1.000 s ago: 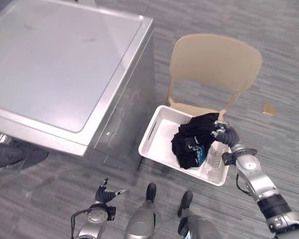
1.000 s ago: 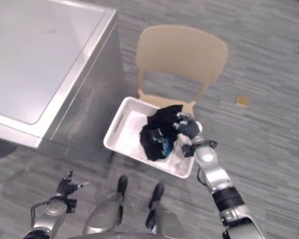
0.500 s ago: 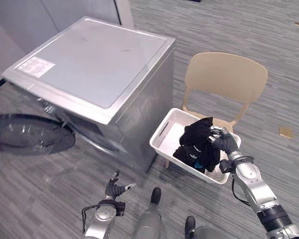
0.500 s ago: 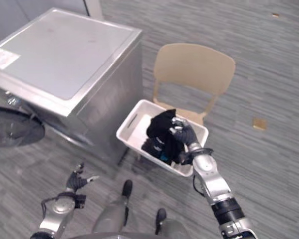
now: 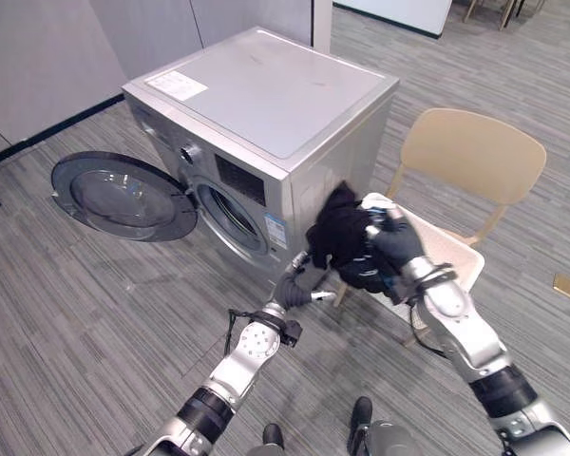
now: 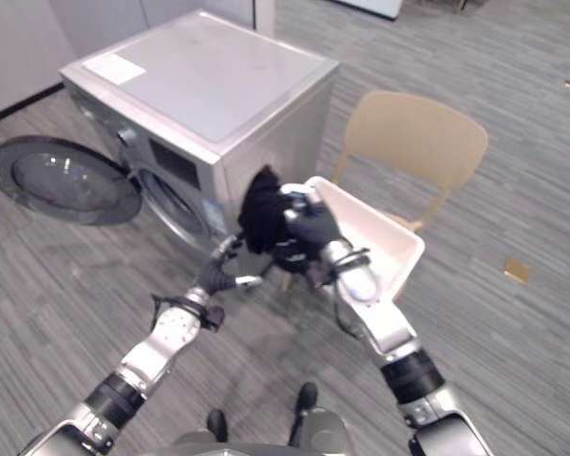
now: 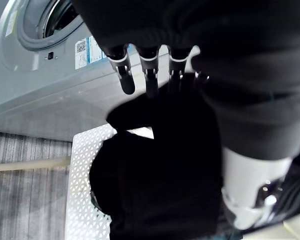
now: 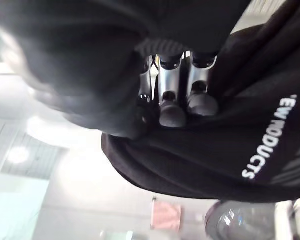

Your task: Grab the laundry basket,head to the washer,open it,put in the laundry and shut it.

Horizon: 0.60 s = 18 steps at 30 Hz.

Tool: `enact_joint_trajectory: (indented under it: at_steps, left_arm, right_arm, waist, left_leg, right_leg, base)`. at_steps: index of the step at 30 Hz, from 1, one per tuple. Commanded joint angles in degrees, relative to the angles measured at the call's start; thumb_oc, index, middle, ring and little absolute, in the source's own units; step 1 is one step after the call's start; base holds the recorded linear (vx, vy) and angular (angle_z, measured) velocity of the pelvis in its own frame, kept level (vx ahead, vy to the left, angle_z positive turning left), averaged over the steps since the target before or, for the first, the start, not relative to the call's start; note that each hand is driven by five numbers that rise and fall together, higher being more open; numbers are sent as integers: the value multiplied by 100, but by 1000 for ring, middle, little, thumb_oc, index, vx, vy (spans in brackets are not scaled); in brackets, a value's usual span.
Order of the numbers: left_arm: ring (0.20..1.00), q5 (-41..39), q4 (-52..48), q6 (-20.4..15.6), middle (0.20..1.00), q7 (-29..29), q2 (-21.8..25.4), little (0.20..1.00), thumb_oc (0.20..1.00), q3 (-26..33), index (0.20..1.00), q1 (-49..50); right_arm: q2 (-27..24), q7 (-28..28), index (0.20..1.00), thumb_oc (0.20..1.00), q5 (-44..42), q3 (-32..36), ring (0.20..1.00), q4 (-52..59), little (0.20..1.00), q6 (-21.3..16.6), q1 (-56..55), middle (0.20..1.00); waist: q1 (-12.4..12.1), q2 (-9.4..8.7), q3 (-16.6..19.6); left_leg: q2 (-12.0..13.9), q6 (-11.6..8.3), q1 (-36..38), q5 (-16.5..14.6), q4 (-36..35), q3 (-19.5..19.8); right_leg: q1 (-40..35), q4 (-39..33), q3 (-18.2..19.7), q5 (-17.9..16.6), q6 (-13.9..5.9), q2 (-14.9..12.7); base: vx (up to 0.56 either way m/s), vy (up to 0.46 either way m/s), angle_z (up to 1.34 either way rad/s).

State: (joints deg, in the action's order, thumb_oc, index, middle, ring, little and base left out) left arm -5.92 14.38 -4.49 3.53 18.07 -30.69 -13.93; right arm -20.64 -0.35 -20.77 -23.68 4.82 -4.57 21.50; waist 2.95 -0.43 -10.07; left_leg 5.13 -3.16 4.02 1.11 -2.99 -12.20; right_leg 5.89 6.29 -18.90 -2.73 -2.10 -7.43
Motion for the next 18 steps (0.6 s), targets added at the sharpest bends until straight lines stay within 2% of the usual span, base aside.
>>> enact_joint_trajectory:
  at_steps: [1,5,6,7,9,10,11,12,13,18]
  left_arm:
    - [1000,238,54,-238,1000,148,-53,1000,1000,-77,1000,-536]
    - [1000,156,499,-217,1000,303,-304,1000,1000,-359,1000,-1205]
    - [567,160,552,-217,567,360,-334,567,567,-367,567,-1287]
    - [200,163,593,-227,200,431,-352,200,200,-364,200,-1357]
    - [200,134,599,-250,200,573,-390,200,200,-295,200,-1375]
    - [200,111,582,-254,200,599,-389,200,200,-243,200,-1332]
    - [200,21,507,-267,200,640,-340,200,200,-105,200,-1172]
    - [200,21,503,-265,200,639,-339,200,200,-105,200,-1165]
    - [200,2,461,-263,200,654,-305,200,200,-37,200,-1085]
    - [200,-73,331,-256,200,555,-106,200,200,364,200,-488]
  right_arm:
    - [524,88,200,200,-671,-101,200,288,200,-464,827,200]
    - [907,197,200,200,-1133,-579,200,237,200,-429,1118,200]
    - [950,231,200,200,-1183,-659,200,240,200,-430,1109,200]
    - [977,264,200,200,-1233,-727,200,239,200,-426,1081,200]
    - [1031,365,203,203,-1335,-898,203,209,203,-370,914,203]
    - [1034,418,329,329,-1371,-956,329,210,329,-330,807,329]
    - [985,520,931,931,-1474,-1022,931,150,931,-250,511,931]
    - [984,520,931,931,-1474,-1024,931,153,931,-249,506,931]
    - [966,557,1000,1000,-1477,-1033,1000,100,1000,-209,357,1000]
    - [700,609,1000,1000,-1111,-825,1000,-35,1000,-117,-133,1000]
  waist:
    - [-55,-154,476]
    - [-18,-196,601]
    - [-15,-201,610]
    - [-12,-203,611]
    - [-12,-197,617]
    - [-11,-199,617]
    - [-11,-187,615]
    - [-11,-186,618]
    - [-13,-181,616]
    - [-18,-148,621]
  left_leg:
    - [-4,-112,-218,-108,-201,124]
    - [-49,-64,-156,-148,-201,33]
    - [-55,-60,-140,-151,-201,27]
    - [-64,-57,-131,-150,-201,23]
    - [-74,-47,-108,-153,-201,3]
    - [-78,-43,-96,-156,-201,-11]
    - [-84,-40,-74,-159,-201,-37]
    - [-84,-40,-73,-160,-201,-38]
    - [-83,-42,-67,-159,-201,-48]
    - [-83,-41,-63,-142,-201,-59]
  right_leg:
    - [-655,-323,178,803,-355,216]
    - [-708,-360,257,722,-420,154]
    - [-723,-360,260,715,-430,139]
    - [-733,-359,264,708,-438,131]
    - [-759,-365,276,684,-449,106]
    - [-769,-376,277,676,-453,100]
    - [-796,-412,285,646,-463,89]
    - [-798,-415,285,644,-463,89]
    - [-809,-442,308,630,-469,88]
    - [-857,-542,347,572,-488,86]
  base:
    - [-29,69,8]
    - [-16,57,-11]
    - [-7,26,-11]
    - [-3,12,-6]
    - [0,0,0]
    - [-13,11,-5]
    - [-7,1,-4]
    - [-6,1,-5]
    - [-6,3,-5]
    - [-10,-4,-11]
